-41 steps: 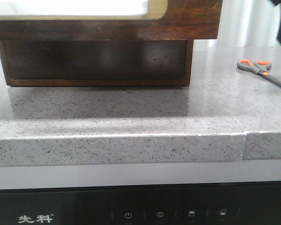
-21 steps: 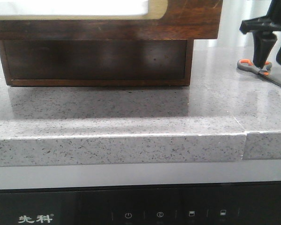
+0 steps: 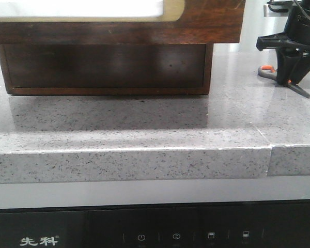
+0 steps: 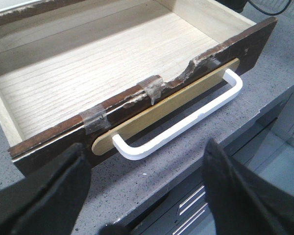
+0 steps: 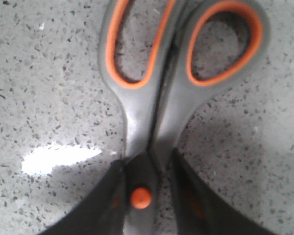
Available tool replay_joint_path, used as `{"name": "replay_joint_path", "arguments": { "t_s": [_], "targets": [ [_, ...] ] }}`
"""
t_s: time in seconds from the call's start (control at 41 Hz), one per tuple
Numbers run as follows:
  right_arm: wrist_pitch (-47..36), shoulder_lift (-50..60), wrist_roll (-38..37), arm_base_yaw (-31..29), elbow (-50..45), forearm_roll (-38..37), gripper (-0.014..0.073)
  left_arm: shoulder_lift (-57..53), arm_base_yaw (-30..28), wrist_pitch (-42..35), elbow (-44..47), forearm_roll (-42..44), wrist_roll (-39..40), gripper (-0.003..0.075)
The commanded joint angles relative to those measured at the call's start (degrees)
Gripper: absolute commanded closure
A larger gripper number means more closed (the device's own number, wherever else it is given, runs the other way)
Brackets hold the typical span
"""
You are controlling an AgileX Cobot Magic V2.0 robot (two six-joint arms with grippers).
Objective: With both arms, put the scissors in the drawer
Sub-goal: 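Lower the right gripper over the grey-and-orange scissors and grasp them, then lift the scissors with the right gripper and carry them over the drawer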
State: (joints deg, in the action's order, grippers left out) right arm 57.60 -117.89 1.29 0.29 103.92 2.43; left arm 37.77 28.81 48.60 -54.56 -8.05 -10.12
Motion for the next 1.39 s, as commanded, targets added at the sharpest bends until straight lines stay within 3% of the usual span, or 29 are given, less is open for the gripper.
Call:
{"name": "replay_joint_path", "arguments": {
  "t_s": [0.0, 0.39, 0.804, 1.096, 1.364],
  "targets": [
    [-0.14, 2.99, 0.28, -0.32, 1.79, -0.21, 0.0476, 0.14, 0.42, -4.89, -2.10, -0.74, 0.61, 0.0248],
    [0.71, 6.76, 0.71, -0.27, 1.79, -0.26, 0.0505, 0.14, 0.42, -4.89, -2.10, -0.74, 0.61, 0.0248],
    [-1.65, 25.06, 5.15, 2.81, 1.79, -0.20, 0.0505, 0.14, 0.42, -4.89, -2.10, -0.74, 0.61, 0.0248],
    [-5.12, 37.97, 7.72, 9.38, 1.79, -0.20, 0.0505, 0.14, 0.42, -4.89, -2.10, -0.74, 0.61, 0.0248],
    [-6.18, 43.17, 14.85, 20.05, 1.79, 2.26, 0.0505, 0.14, 0.42, -4.89, -2.10, -0.74, 0.61, 0.0248]
  ]
}}
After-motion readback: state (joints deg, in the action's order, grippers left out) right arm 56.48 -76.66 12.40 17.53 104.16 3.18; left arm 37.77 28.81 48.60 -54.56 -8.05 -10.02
